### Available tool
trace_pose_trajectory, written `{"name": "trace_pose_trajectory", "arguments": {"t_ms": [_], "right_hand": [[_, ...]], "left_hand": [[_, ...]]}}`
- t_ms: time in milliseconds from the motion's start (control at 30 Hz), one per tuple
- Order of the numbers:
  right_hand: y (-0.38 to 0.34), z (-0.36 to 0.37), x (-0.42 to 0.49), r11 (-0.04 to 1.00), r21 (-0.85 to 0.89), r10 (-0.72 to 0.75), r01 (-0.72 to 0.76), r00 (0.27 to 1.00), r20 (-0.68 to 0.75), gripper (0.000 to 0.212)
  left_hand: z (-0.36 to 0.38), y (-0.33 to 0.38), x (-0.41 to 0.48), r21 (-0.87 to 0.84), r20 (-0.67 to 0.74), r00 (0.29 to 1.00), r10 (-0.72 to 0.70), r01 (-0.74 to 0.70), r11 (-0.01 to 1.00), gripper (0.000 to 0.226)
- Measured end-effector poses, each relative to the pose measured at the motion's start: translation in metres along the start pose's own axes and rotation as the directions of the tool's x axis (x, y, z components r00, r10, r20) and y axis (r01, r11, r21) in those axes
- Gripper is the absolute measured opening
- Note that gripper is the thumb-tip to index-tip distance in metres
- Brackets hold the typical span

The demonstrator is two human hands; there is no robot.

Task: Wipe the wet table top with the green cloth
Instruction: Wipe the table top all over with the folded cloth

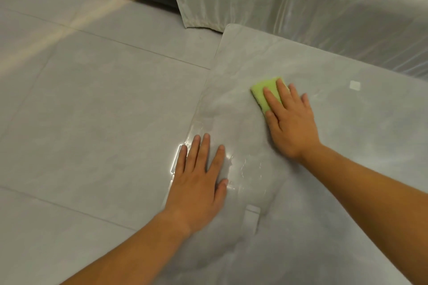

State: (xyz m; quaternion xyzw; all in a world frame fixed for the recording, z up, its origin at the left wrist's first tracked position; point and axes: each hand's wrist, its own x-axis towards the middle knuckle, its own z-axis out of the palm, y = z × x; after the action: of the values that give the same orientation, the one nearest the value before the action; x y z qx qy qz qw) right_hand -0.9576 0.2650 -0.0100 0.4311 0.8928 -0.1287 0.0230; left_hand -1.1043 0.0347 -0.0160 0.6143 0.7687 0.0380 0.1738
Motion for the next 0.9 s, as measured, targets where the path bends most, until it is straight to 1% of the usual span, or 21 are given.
{"name": "trace_pose_trajectory", "arguments": {"t_ms": [33,67,100,167,200,233,267,333,367,400,433,467,500,567,600,667,700,733,800,867,900], "right_hand": [[-0.008,0.006,-0.017,1.0,-0.008,-0.01,0.01,1.0,-0.023,0.052],[-0.017,0.012,-0.038,0.997,-0.019,-0.072,0.072,0.997,-0.031,0.053],[-0.023,0.019,-0.061,0.986,-0.027,-0.167,0.167,0.986,-0.023,0.054],[-0.021,0.026,-0.096,0.93,-0.042,-0.364,0.366,0.93,0.043,0.052],[-0.014,0.024,-0.098,0.904,-0.04,-0.422,0.425,0.904,0.071,0.052],[-0.007,0.021,-0.092,0.903,-0.043,-0.425,0.428,0.903,0.068,0.051],[-0.003,0.018,-0.082,0.931,-0.039,-0.361,0.363,0.931,0.048,0.051],[-0.001,0.013,-0.06,0.993,-0.004,-0.121,0.121,0.993,-0.008,0.051],[-0.003,0.012,-0.053,1.0,0.024,-0.015,0.016,0.999,-0.028,0.051],[-0.008,0.014,-0.051,0.998,0.035,0.045,-0.044,0.998,-0.046,0.052],[-0.013,0.016,-0.056,0.997,0.034,0.064,-0.062,0.996,-0.062,0.053],[-0.019,0.02,-0.065,0.999,0.029,0.045,-0.043,0.996,-0.072,0.054],[-0.025,0.025,-0.078,1.0,0.021,-0.014,0.016,0.997,-0.071,0.054],[-0.036,0.035,-0.108,0.98,-0.012,-0.2,0.2,0.979,-0.037,0.053],[-0.038,0.038,-0.118,0.959,-0.025,-0.283,0.282,0.959,-0.01,0.053],[-0.04,0.035,-0.106,0.926,-0.028,-0.377,0.378,0.926,0.035,0.052],[-0.043,0.031,-0.088,0.92,-0.038,-0.389,0.39,0.921,0.036,0.052],[-0.051,0.029,-0.065,0.928,-0.047,-0.37,0.37,0.929,0.019,0.052],[-0.071,0.024,-0.016,0.97,-0.025,-0.241,0.241,0.97,-0.02,0.052],[-0.096,0.027,0.003,0.989,0.009,-0.146,0.146,0.989,-0.026,0.052],[-0.104,0.033,-0.005,0.984,-0.004,-0.176,0.176,0.984,-0.031,0.053]], "left_hand": [[0.0,-0.001,0.0,-0.003,-0.001,1.0,0.002,-0.002,1.0,0.067],[0.0,-0.001,0.0,-0.009,-0.003,1.0,0.002,-0.002,1.0,0.067],[0.0,-0.001,0.0,-0.017,-0.005,1.0,0.002,-0.002,1.0,0.067],[0.0,0.0,0.001,-0.024,-0.012,1.0,0.005,-0.005,1.0,0.067],[0.0,0.0,0.001,-0.017,-0.014,1.0,0.005,-0.005,1.0,0.067],[0.001,0.001,0.001,-0.006,-0.015,1.0,0.005,-0.005,1.0,0.067],[0.001,0.001,0.001,0.005,-0.014,1.0,0.003,-0.003,1.0,0.068],[0.002,0.002,0.001,0.017,-0.006,1.0,-0.001,0.001,1.0,0.068],[0.003,0.002,0.0,0.014,-0.004,1.0,-0.003,0.003,1.0,0.069],[0.002,0.001,0.0,0.002,-0.004,1.0,0.0,0.0,1.0,0.069],[0.001,0.001,0.0,-0.02,-0.002,1.0,0.007,-0.007,1.0,0.068],[0.0,0.0,-0.001,-0.052,-0.001,1.0,0.017,-0.017,0.998,0.068],[-0.002,-0.002,-0.003,-0.089,-0.003,1.0,0.027,-0.027,0.996,0.067],[-0.004,-0.004,-0.012,-0.13,-0.014,0.999,0.033,-0.034,0.991,0.065],[-0.003,-0.005,-0.02,-0.125,-0.023,0.999,0.023,-0.026,0.992,0.063],[0.001,-0.004,-0.037,-0.091,-0.029,1.0,-0.007,0.005,0.996,0.061],[0.004,-0.002,-0.046,-0.08,-0.025,1.0,-0.018,0.016,0.997,0.06],[0.007,-0.002,-0.054,-0.076,-0.022,0.999,-0.025,0.023,0.997,0.06],[0.011,0.001,-0.063,-0.079,-0.026,0.999,-0.033,0.03,0.996,0.061],[0.015,0.0,-0.07,-0.076,-0.034,0.999,-0.036,0.033,0.997,0.062],[0.016,-0.001,-0.073,-0.074,-0.032,0.999,-0.031,0.029,0.997,0.062]]}}
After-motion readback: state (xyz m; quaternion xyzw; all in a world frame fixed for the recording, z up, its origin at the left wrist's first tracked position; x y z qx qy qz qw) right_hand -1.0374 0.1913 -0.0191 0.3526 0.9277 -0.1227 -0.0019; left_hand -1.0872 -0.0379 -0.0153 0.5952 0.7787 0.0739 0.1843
